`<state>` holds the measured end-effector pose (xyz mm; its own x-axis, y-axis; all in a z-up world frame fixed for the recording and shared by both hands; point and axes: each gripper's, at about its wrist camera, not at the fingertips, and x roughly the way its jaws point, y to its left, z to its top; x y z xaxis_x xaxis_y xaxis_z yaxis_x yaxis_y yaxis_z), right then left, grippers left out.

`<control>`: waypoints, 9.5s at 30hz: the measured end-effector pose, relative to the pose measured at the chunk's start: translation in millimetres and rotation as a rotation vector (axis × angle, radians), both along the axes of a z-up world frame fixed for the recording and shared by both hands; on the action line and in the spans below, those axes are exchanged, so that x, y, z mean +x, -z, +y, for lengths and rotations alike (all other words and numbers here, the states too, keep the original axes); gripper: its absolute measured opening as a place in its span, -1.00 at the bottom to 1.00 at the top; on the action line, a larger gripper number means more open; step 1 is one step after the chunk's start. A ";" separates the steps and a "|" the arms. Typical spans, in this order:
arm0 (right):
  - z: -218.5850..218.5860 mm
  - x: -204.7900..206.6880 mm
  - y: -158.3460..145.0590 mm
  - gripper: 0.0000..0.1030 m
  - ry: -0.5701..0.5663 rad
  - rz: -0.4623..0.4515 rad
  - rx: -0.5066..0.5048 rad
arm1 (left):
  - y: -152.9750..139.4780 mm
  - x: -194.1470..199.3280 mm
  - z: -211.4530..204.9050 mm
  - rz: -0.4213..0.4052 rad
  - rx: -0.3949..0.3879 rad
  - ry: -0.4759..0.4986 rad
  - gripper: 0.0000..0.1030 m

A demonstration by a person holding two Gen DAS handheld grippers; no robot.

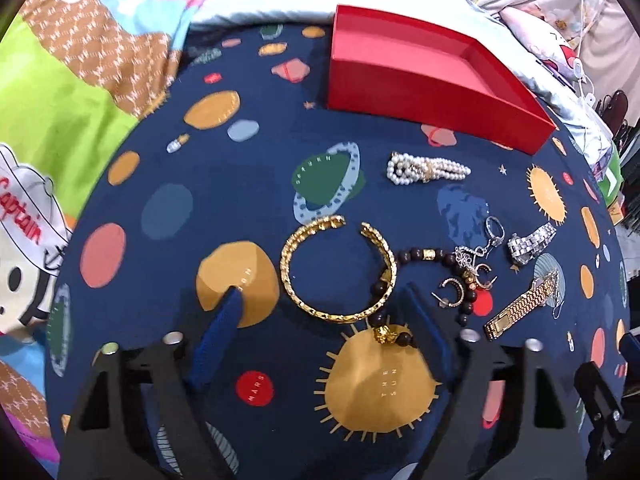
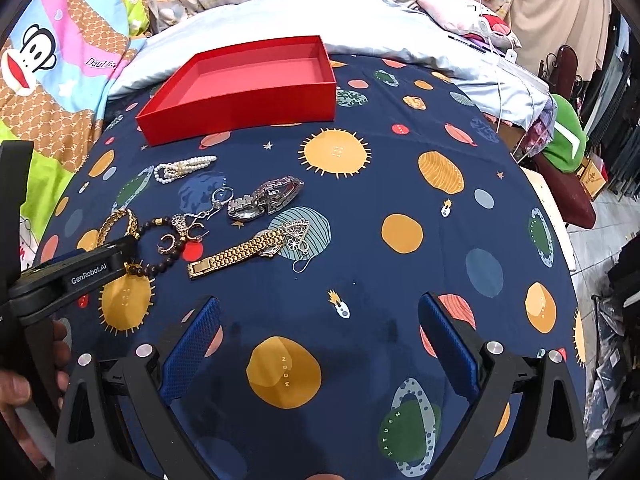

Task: Organize jewelry
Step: 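Lower the left gripper onto the gold cuff bangle and close it, then grasp the white pearl hair clip with the right gripper while the left holds the bangle, then carry the bangle and pearl clip into the red box and open both grippers, then lift both grippers out of the red box back toward the remaining jewelry, then grasp the black bead bracelet with the left gripper while the right grasps the silver watch, then carry the bead bracelet and silver watch into the red box and open both grippers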

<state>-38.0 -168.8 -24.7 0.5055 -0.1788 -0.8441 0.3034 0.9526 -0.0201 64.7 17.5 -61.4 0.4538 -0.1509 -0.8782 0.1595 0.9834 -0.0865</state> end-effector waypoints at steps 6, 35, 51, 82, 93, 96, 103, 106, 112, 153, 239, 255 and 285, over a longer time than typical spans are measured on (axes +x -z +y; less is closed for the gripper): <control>0.6 4.5 4.0 0.87 -0.005 0.010 0.004 | -3.9 0.1 -5.1 -0.014 -0.016 0.029 0.06; 4.2 38.9 5.0 0.16 -0.098 -0.018 0.141 | -41.2 -13.0 24.0 -0.070 -0.036 0.017 0.05; 37.2 130.0 24.6 -0.08 -0.187 -0.004 0.294 | -35.3 3.9 31.2 -0.069 -0.016 -0.007 0.05; 65.9 169.4 34.7 -0.09 -0.231 0.011 0.161 | -15.9 68.5 39.3 -0.026 0.016 -0.043 0.03; 60.1 158.3 32.3 -0.75 -0.248 0.012 0.205 | -17.4 65.4 35.5 -0.029 0.006 -0.032 0.03; 53.5 152.4 31.1 -0.75 -0.234 0.011 0.214 | -14.9 63.7 38.7 -0.015 -0.009 -0.042 0.03; 49.1 148.0 32.4 -0.75 -0.225 0.014 0.236 | -4.8 62.7 49.0 0.000 -0.069 -0.072 0.14; 49.4 148.4 33.1 -0.75 -0.228 0.014 0.244 | -0.4 65.8 49.3 -0.009 -0.076 -0.079 0.15; 49.8 149.8 32.7 -0.75 -0.234 0.015 0.245 | 2.0 72.0 40.6 -0.057 -0.032 -0.058 0.06; -78.3 289.0 -61.4 -0.75 -0.161 -0.197 0.274 | -103.9 218.0 -102.2 -0.245 -0.096 0.171 0.05; -39.2 39.0 4.6 -0.12 -0.052 -0.020 0.271 | -6.6 -2.5 -22.5 -0.034 -0.083 0.243 -0.87; -31.4 80.5 20.9 -0.12 -0.076 -0.017 0.352 | -74.9 -17.1 -25.3 -0.095 -0.213 0.287 -0.87; -26.7 83.8 9.0 -0.67 -0.081 -0.063 0.300 | -68.7 -9.0 -28.0 -0.070 -0.152 0.275 -0.87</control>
